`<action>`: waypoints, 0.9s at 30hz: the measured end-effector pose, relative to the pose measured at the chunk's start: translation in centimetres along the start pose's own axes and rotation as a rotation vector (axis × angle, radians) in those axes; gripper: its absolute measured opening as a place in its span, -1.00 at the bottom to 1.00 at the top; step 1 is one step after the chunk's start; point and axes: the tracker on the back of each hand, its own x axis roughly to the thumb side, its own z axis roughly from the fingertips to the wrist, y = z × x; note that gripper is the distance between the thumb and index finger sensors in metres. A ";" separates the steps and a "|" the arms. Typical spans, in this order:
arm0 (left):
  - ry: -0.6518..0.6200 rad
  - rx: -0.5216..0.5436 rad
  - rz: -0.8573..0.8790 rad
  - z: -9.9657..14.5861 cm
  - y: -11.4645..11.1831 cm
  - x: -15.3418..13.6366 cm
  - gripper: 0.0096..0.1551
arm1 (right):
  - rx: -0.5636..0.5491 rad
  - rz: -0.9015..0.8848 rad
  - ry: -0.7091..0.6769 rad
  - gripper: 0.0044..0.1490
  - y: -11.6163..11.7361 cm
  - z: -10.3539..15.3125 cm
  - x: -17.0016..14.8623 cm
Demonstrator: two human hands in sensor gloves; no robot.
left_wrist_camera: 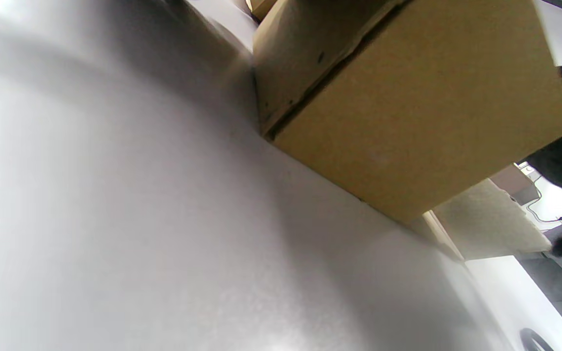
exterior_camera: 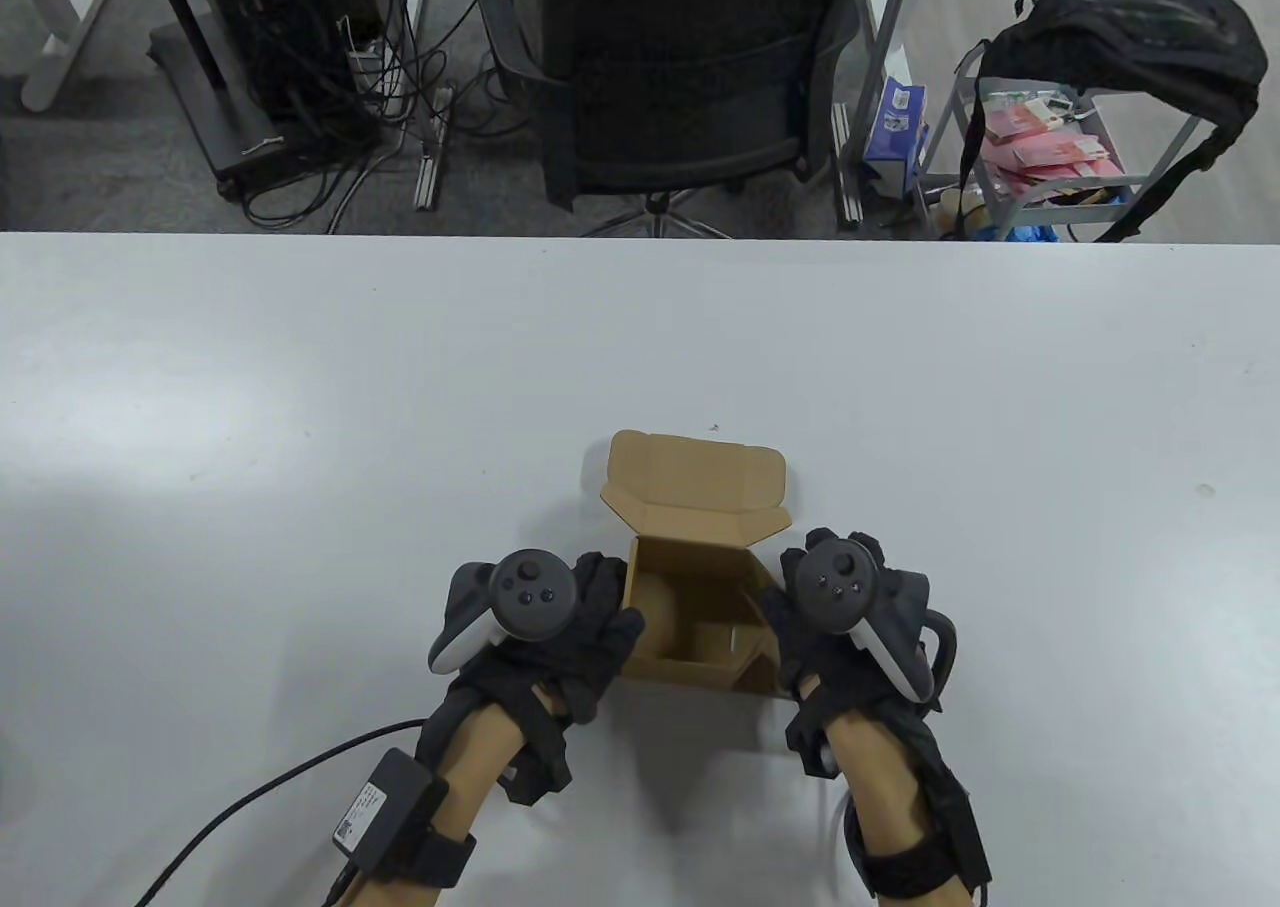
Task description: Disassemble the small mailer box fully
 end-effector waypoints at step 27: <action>0.005 0.013 -0.005 0.0 -0.2 0.0 0.04 | -0.207 -0.110 -0.170 -0.28 -3.2 6.2 4.2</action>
